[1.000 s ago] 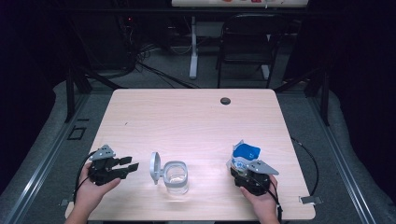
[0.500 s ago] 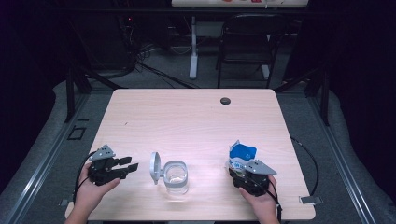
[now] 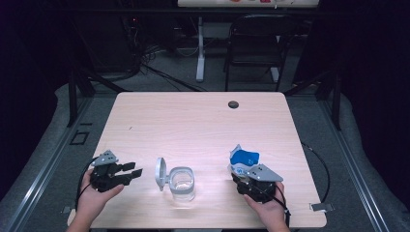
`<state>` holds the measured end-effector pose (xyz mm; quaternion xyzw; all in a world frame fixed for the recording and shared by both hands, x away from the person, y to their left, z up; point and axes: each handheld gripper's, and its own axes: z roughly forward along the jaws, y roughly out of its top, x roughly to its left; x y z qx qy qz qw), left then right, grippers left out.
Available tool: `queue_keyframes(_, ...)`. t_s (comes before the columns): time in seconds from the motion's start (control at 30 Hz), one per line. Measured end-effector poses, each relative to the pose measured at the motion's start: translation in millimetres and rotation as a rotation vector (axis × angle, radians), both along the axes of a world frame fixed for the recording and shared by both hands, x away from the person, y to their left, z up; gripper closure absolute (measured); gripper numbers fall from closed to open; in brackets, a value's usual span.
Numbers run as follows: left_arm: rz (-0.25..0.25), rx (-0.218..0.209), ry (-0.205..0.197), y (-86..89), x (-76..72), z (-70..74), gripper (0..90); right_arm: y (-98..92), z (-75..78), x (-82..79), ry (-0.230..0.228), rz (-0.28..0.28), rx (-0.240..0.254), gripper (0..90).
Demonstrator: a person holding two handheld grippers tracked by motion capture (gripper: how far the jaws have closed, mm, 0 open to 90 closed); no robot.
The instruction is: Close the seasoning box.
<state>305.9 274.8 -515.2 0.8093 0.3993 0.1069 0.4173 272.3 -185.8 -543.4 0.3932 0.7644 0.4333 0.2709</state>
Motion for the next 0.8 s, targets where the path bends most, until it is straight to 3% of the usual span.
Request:
queue_keyframes(0.2, 0.004, -0.003, 0.0, 0.4, -0.2, 0.0, 55.4, 11.3, 8.1, 2.1, -0.012, 0.034, -0.014, 43.5)
queue_keyframes(0.43, 0.002, 0.002, 0.006, 1.5, 0.6, 0.0, 55.4, 36.9, 12.4, 9.9, -0.001, 0.09, -0.026, 43.5)
queue_keyframes(0.8, 0.011, -0.009, 0.002, 2.1, 0.3, 0.1, 55.4, 62.9, 9.4, 14.0, -0.058, 0.116, -0.079, 43.5)
